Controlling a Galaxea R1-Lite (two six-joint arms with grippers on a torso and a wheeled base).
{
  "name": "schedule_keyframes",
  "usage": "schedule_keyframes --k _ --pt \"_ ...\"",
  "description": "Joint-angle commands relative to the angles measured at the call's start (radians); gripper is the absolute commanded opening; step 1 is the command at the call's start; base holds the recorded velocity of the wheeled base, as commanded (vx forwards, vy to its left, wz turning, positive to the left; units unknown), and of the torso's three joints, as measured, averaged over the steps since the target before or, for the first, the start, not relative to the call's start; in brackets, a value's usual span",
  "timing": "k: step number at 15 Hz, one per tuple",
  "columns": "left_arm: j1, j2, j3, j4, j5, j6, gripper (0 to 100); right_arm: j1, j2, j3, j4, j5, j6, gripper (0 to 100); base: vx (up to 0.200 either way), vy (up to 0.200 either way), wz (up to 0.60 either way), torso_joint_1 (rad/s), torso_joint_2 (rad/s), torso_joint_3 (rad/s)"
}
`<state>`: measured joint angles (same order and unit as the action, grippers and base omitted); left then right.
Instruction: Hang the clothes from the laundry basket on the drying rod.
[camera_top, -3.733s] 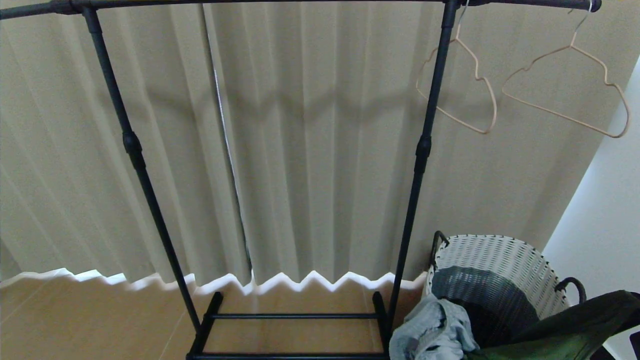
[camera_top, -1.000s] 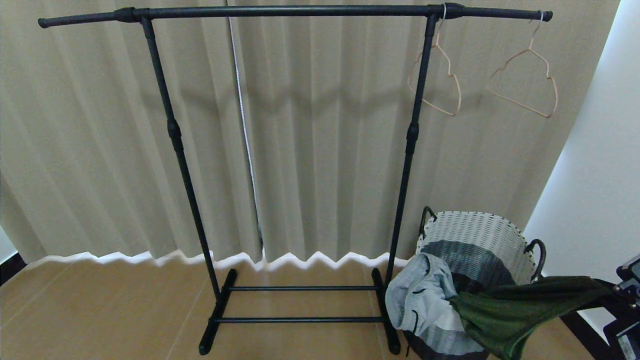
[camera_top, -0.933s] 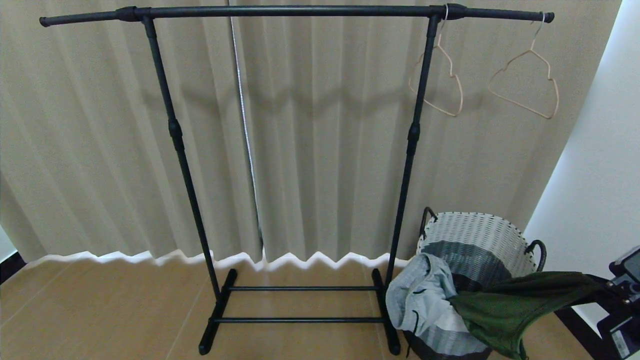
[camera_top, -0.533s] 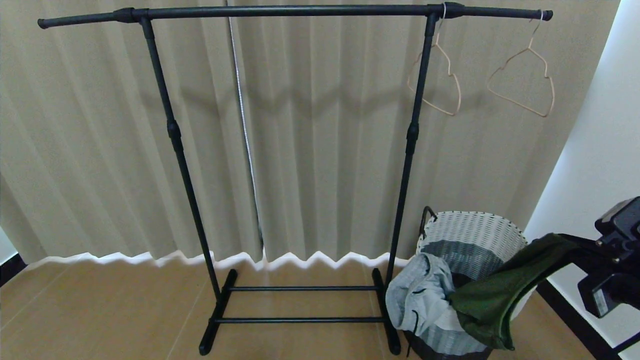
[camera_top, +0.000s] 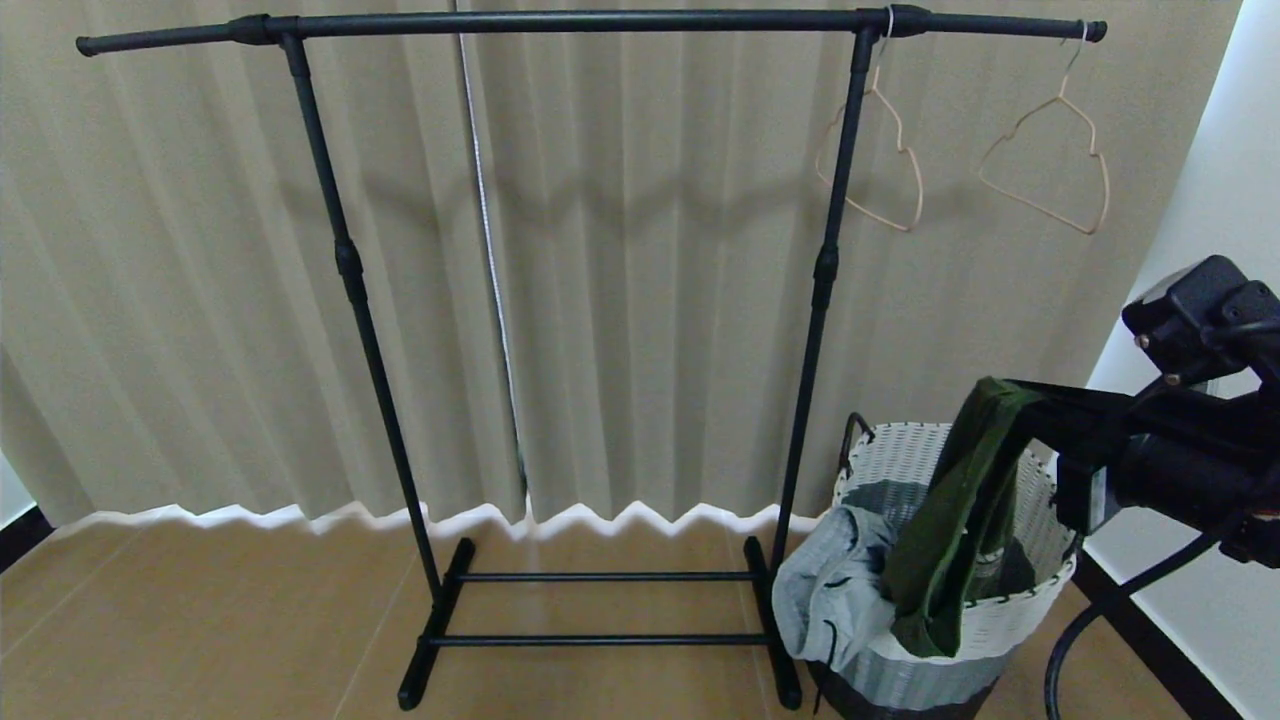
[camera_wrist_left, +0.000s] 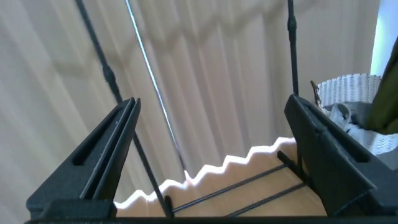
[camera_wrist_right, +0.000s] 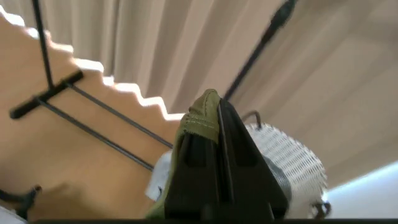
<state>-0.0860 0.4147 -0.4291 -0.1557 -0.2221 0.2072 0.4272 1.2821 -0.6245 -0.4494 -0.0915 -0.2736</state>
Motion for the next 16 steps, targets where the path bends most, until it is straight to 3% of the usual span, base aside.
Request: schedule_keyframes --k 1,2,3,4,7,10,13,16 --pt "-0.08 0.438 -0.177 -0.117 -0.002 0.06 100 0.01 0.025 -0.037 -0.006 0.001 0.045 0 0.0 0.0 0.0 0.0 0.0 0.0" --pt "-0.135 0.549 -0.178 -0.209 0.0 0.066 100 0.028 0.022 -0.047 -0.003 0.003 0.09 0 0.0 0.0 0.0 0.0 0.0 0.0" --pt "-0.242 0.647 -0.186 -0.309 0.014 0.067 100 0.045 0.014 -0.054 0.001 0.003 0.108 0 0.0 0.0 0.0 0.0 0.0 0.0" --pt "-0.34 0.713 -0.195 -0.363 0.067 0.069 100 0.053 0.005 -0.057 0.001 0.003 0.108 0 0.0 0.0 0.0 0.0 0.0 0.0" --pt "-0.589 0.845 -0.211 -0.386 0.268 0.063 100 0.107 0.0 -0.104 0.0 0.007 0.114 0 0.0 0.0 0.0 0.0 0.0 0.0" --pt "-0.669 0.967 -0.243 -0.387 0.274 0.054 100 0.188 0.002 -0.152 0.003 0.01 0.221 0 0.0 0.0 0.0 0.0 0.0 0.0" --pt "-0.805 1.158 -0.344 -0.389 0.285 -0.103 100 0.24 -0.003 -0.19 0.001 0.012 0.231 0 0.0 0.0 0.0 0.0 0.0 0.0" --pt "-0.89 1.323 -0.479 -0.389 0.305 -0.195 100 0.26 0.008 -0.196 0.001 0.013 0.231 0 0.0 0.0 0.0 0.0 0.0 0.0"
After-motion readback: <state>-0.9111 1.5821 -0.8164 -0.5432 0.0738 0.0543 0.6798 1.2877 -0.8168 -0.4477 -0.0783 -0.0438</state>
